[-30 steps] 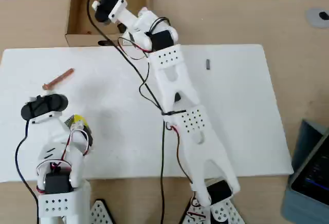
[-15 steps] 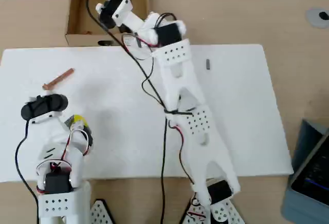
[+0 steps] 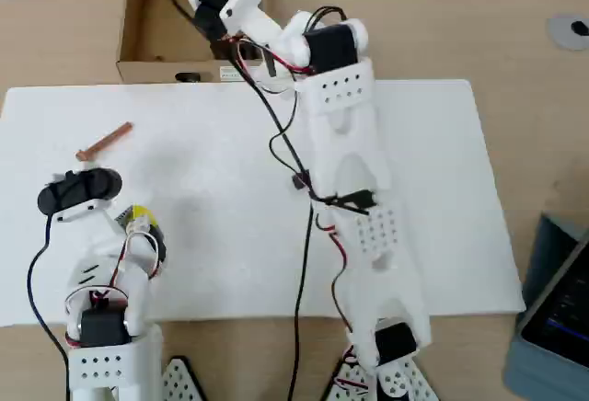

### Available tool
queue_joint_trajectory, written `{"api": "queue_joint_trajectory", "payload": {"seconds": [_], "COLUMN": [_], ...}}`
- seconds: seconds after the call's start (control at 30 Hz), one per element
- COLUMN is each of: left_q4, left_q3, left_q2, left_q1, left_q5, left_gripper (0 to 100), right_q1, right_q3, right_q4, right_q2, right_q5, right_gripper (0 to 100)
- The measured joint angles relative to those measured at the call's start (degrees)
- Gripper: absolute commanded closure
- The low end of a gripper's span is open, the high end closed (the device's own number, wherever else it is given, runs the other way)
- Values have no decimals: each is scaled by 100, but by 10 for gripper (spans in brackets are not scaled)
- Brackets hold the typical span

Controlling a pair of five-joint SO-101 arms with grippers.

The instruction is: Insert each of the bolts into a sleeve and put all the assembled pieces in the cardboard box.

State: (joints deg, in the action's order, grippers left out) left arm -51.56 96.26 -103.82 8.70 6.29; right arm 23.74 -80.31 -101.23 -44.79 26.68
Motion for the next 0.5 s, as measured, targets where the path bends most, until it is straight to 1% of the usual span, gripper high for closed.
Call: {"api": "queue_joint_trajectory", "payload": {"seconds": [0.07,0.13,0.33,0.5], "left_q4": [0,0,0,0], "left_q3": [0,0,0,0], "left_q2": [0,0,0,0], "left_q1": [0,0,0,0], "left_q5": [0,0,0,0], "left_gripper": [996,996,996,996], "right_q1": [0,0,0,0], "right_q3": [607,1292,3376,4897], "right_q4": [0,0,0,0], "right_q2": [404,835,2136,3077], "right_q5": [0,158,949,1820], "right_gripper": [839,839,839,838]}}
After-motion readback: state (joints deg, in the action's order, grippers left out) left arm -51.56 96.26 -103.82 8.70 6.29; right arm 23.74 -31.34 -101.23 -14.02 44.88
